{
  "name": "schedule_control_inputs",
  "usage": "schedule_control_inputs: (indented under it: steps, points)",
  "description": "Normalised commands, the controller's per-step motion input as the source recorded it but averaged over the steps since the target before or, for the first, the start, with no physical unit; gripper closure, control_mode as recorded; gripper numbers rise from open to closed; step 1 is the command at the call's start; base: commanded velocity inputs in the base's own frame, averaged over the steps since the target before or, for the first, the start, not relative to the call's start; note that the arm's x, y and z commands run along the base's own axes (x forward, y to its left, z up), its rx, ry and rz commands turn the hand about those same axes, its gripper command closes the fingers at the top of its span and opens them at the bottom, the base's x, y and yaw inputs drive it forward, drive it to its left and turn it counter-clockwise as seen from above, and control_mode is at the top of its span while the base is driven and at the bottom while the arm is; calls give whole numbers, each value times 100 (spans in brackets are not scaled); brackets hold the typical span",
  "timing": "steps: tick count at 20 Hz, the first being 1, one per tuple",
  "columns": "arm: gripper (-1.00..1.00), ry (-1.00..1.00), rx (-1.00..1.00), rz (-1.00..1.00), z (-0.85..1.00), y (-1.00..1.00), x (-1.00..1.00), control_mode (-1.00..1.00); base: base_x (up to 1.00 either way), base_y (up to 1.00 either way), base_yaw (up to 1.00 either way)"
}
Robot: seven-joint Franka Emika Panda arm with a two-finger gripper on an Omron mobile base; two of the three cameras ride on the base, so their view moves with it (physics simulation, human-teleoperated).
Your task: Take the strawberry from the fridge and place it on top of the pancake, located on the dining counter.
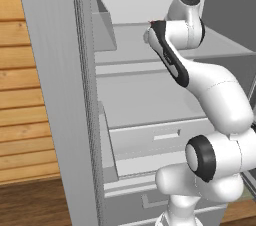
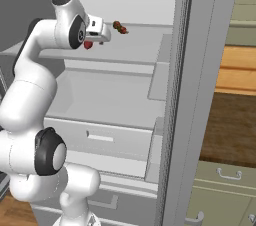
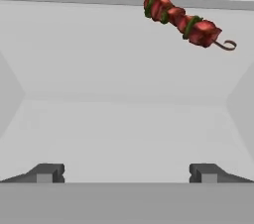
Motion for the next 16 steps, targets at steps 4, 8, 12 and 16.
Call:
schedule_control_inputs:
  steps: [4, 8, 12, 16]
  points:
    - [100, 0, 0, 0, -21, 0, 0, -100, 0, 0, 0]
    - [100, 2, 0, 0, -28, 0, -8, -100, 0, 0, 0]
    - [100, 1, 0, -3, -28, 0, -17, -100, 0, 0, 0]
    - [100, -6, 0, -4, -17, 0, -42, -100, 0, 0, 0]
